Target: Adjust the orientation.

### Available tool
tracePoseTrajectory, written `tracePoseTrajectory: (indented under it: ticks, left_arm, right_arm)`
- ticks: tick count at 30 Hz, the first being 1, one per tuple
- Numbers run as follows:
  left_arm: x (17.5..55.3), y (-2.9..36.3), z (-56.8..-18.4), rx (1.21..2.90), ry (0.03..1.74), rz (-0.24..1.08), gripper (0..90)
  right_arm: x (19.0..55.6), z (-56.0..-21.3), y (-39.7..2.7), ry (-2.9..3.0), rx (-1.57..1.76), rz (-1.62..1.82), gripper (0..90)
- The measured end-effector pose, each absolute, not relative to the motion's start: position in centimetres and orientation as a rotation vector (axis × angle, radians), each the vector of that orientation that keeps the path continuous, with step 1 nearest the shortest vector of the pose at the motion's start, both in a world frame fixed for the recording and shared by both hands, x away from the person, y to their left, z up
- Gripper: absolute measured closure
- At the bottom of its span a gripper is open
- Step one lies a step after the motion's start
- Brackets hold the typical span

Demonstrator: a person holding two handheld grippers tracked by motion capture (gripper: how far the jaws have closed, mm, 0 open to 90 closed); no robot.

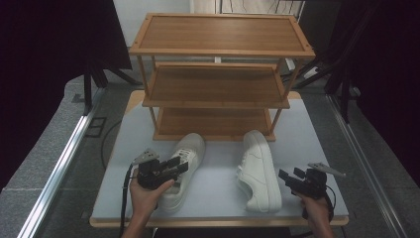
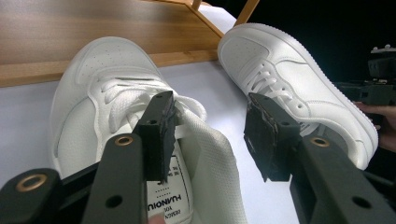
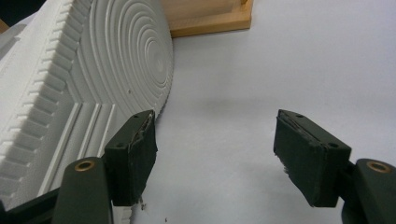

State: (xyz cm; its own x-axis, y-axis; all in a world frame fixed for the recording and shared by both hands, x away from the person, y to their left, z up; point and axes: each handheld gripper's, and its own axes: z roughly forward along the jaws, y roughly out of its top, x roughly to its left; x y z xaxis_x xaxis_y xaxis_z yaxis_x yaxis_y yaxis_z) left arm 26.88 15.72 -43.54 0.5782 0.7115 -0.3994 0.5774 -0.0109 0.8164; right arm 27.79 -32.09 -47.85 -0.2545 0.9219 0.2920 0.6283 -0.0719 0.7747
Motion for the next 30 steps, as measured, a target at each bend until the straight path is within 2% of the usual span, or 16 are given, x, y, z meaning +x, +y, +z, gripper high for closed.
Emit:
tracePoseTrajectory:
  ticks: [30]
  left_arm:
    - [26.92,15.90,-43.72,1.668,1.076,0.121,51.9]
  right_arm:
    - [27.82,-48.20,-31.82,1.898,1.669,1.229,30.2]
